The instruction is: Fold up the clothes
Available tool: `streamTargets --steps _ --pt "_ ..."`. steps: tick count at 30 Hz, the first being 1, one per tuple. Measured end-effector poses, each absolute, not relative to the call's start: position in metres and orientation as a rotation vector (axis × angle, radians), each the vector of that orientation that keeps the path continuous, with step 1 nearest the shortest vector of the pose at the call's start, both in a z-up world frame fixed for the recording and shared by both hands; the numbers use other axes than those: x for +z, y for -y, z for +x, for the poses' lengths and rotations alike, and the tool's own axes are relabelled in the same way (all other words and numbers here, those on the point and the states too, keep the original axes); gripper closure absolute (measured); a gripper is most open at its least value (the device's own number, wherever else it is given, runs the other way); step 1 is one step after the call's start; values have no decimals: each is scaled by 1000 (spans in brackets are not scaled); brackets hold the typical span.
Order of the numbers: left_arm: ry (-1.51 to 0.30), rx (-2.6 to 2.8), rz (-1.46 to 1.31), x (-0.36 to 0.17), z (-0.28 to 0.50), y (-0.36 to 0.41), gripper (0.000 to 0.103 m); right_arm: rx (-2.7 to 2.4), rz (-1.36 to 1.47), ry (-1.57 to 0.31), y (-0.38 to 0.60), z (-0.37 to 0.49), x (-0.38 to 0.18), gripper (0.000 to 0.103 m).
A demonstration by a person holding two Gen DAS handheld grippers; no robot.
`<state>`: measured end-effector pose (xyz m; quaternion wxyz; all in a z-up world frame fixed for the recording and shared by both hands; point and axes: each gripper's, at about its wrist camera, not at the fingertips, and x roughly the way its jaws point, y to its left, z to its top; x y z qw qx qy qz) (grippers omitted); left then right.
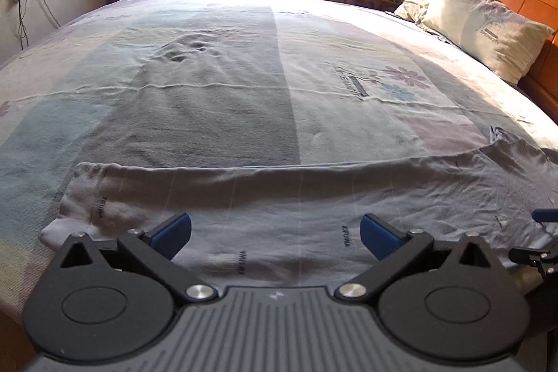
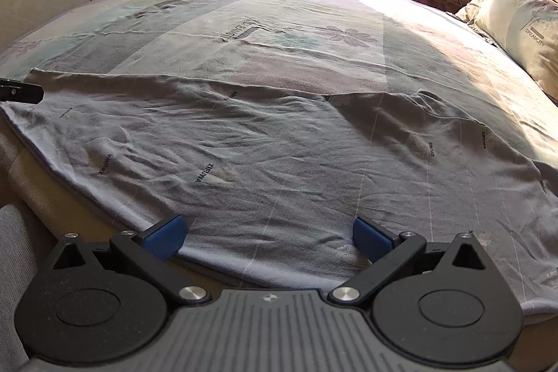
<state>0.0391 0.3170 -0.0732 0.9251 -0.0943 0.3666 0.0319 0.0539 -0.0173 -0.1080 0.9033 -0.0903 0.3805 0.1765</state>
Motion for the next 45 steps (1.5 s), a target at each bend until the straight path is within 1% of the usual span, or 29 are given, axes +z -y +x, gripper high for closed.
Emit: streamTargets --steps 3,8,13,18,20,24,26,31,33,36,41,45 --pt "-765 82 -325 -92 33 -339 1 367 -185 -779 18 53 -109 0" --pt "-744 37 -322 -86 24 -343 1 371 -184 -777 19 54 -109 0" --pt "-667 96 -344 -70 49 -375 1 371 -182 -768 19 53 -109 0" --pt "-694 136 -417 -92 71 -395 1 371 -182 -767 18 52 -110 0" --pt "-727 163 -368 -87 71 -385 1 371 -181 -762 19 52 -110 0" --pt "-681 74 -263 -65 52 -344 1 372 -179 -753 19 51 -111 0" --pt "-693 40 -177 -64 46 -318 1 373 -177 -745 20 50 -111 0" --pt "-832 29 27 -96 42 -267 1 376 -178 -737 21 49 -111 0" --pt "-815 49 -5 -100 33 -266 0 384 -181 -735 23 47 -111 0" --pt "-844 47 5 -93 27 -264 0 397 -184 -729 25 43 -112 0" --pt "-785 10 23 -74 30 -253 1 406 -183 -716 27 41 -113 0" --pt "-818 -63 -54 -83 39 -244 1 408 -182 -712 27 40 -113 0"
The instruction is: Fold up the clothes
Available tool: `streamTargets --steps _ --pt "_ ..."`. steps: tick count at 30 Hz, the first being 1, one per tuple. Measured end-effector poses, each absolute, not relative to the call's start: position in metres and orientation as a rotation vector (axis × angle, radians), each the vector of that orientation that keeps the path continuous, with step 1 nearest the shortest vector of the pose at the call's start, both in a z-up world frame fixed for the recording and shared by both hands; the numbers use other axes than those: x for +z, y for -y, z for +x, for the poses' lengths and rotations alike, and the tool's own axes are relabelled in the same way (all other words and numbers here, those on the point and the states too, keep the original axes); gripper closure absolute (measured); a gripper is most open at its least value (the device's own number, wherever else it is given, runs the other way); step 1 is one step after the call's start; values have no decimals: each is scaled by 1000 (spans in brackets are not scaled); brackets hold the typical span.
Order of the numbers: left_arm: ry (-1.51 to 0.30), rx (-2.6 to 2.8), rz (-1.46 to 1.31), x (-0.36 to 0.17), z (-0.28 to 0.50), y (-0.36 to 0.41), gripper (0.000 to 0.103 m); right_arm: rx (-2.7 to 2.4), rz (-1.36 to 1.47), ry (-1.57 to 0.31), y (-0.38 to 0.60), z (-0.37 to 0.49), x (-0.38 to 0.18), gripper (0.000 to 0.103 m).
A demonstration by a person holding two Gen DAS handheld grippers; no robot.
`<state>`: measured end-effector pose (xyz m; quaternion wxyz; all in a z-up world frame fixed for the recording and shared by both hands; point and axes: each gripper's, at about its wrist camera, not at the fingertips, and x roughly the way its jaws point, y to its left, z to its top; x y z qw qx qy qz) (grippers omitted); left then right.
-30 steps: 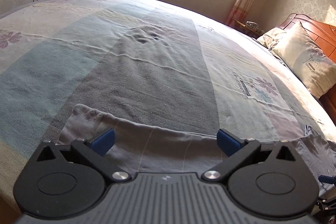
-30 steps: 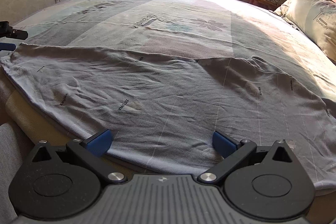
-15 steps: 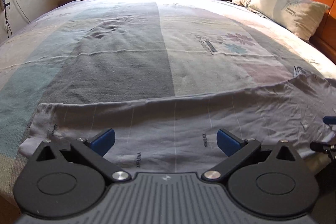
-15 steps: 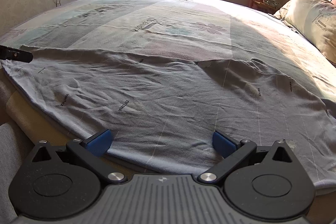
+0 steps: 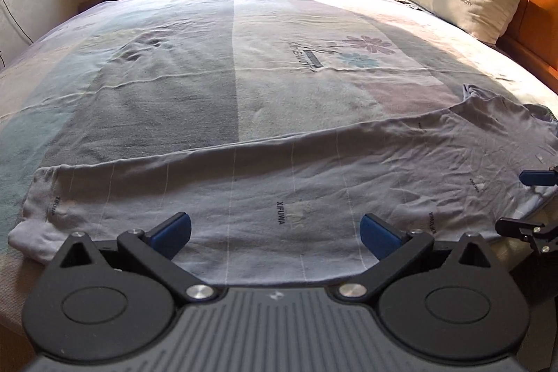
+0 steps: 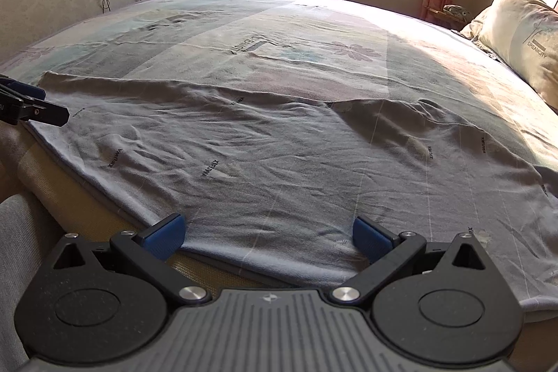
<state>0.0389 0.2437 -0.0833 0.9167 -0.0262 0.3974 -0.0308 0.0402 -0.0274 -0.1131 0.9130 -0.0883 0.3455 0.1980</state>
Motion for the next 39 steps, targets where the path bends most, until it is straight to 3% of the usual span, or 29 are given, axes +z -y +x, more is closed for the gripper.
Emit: streamTargets --steps 6,10,16,21,29,32,39 --pt "-882 -71 -46 -92 26 -230 1 419 -184 -705 29 39 -113 0" --pt "-825 -83 -26 -75 33 -223 1 463 -179 -737 35 41 -106 0" --pt "-892 -73 21 -95 53 -208 1 284 -104 -689 89 54 -90 0" --pt "-865 -55 12 -98 43 -209 1 144 -17 -781 138 50 -110 0" --pt "-897 -21 10 -97 48 -206 0 154 -9 -720 152 37 -97 0" --pt "-909 -2 4 -95 47 -206 0 78 27 -795 164 53 -106 0" --pt "-868 31 43 -80 45 -207 0 345 8 -662 145 72 -78 0"
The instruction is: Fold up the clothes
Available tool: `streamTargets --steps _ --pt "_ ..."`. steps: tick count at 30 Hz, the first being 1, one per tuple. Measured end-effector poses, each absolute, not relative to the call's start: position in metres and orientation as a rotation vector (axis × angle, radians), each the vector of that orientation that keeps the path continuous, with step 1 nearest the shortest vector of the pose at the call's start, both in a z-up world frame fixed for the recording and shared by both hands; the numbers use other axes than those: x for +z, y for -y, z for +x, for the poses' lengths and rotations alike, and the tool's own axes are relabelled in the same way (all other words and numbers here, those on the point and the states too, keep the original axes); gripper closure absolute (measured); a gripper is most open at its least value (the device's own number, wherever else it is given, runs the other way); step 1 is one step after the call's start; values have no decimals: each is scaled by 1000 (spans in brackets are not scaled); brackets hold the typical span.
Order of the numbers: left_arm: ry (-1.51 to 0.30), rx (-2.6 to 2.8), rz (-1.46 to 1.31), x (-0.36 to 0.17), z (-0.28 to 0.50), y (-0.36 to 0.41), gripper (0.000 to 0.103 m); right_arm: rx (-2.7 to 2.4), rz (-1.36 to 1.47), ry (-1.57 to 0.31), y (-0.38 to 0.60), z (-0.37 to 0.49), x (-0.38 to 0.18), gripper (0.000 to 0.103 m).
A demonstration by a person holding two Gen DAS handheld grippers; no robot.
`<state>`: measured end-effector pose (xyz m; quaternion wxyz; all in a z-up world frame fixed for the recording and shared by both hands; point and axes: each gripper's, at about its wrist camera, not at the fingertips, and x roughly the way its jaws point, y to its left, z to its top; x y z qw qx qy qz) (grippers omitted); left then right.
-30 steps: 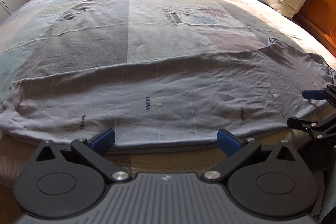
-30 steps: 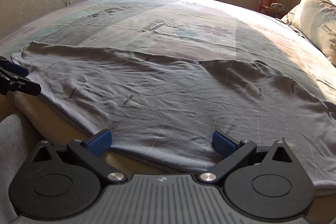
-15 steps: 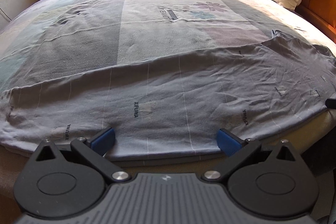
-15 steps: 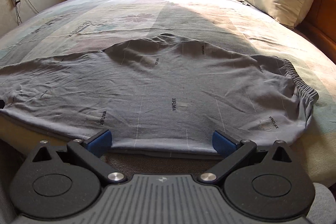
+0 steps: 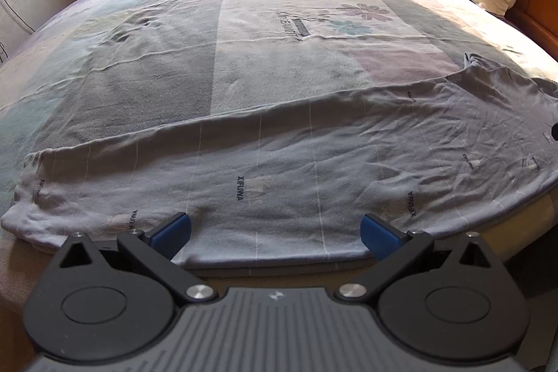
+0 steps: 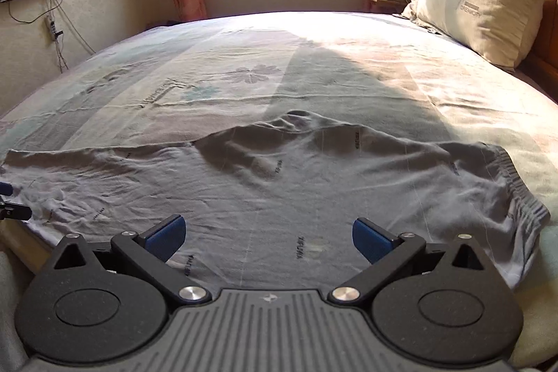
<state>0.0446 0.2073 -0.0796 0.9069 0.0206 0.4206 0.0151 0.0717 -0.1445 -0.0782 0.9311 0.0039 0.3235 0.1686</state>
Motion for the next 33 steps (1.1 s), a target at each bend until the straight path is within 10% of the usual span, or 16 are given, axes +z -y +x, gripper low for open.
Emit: streamTargets --steps 33 --pt "-833 30 -73 -92 50 -242 0 527 -154 -697 40 182 -76 0"
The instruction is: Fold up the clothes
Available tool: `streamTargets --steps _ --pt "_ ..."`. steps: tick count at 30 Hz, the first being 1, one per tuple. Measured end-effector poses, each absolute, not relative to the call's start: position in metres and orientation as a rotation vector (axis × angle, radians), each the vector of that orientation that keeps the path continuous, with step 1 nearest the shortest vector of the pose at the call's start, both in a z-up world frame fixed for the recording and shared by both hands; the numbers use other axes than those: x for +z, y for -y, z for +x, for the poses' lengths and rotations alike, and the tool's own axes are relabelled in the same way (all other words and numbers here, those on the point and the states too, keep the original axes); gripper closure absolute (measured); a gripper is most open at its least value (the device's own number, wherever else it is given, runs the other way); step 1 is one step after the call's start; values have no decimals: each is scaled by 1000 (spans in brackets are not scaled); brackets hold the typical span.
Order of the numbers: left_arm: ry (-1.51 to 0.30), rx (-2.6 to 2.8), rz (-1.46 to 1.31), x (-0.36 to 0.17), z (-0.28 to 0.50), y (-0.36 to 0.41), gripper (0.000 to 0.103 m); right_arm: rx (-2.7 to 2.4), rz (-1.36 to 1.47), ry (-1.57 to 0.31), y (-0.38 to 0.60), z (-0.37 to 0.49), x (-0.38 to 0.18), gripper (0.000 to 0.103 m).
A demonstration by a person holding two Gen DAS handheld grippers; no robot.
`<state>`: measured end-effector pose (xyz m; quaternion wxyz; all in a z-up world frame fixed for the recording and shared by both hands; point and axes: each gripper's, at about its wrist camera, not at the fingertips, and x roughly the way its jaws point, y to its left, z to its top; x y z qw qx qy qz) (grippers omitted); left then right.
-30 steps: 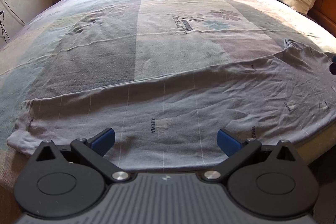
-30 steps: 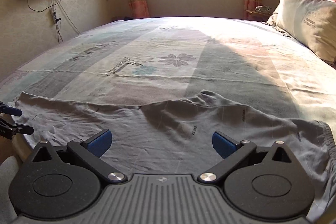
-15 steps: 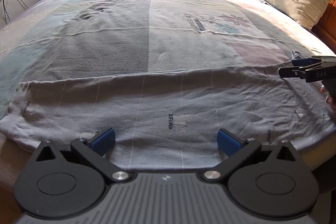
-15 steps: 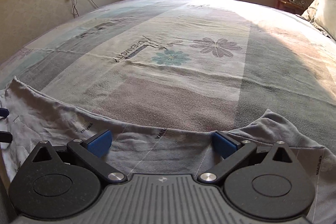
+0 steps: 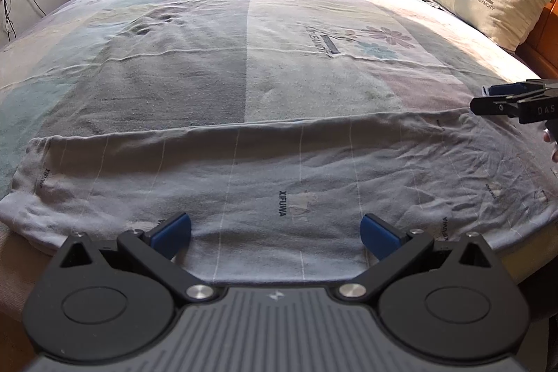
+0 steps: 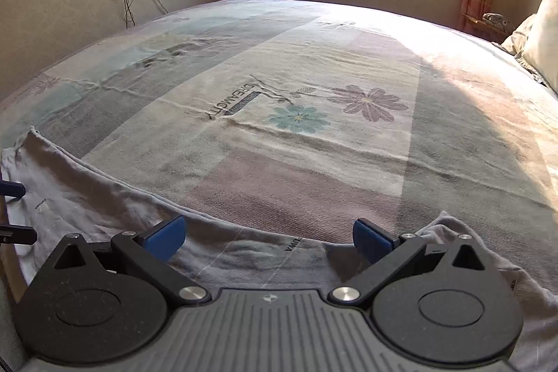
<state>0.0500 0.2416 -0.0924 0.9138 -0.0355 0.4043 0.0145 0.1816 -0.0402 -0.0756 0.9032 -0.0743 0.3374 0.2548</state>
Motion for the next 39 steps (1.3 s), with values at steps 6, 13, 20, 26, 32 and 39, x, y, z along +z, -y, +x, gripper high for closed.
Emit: streamTargets --steps 6,13,20,26,32,39 --pt "-837 30 -42 -95 51 -238 0 407 -117 -752 79 221 -104 0" --pt "-844 32 -37 -94 51 -238 0 330 -87 -702 92 218 -85 0" --pt "-842 34 -52 -91 49 -240 0 298 -24 -761 97 228 -90 0" --pt "-828 43 -47 -87 51 -241 0 539 -137 -736 16 188 -73 0" --pt "-833 45 -44 -86 49 -245 0 618 -292 -747 -65 180 -101 0" --pt "-818 33 -61 -79 41 -251 0 601 -225 -737 -53 179 -86 0"
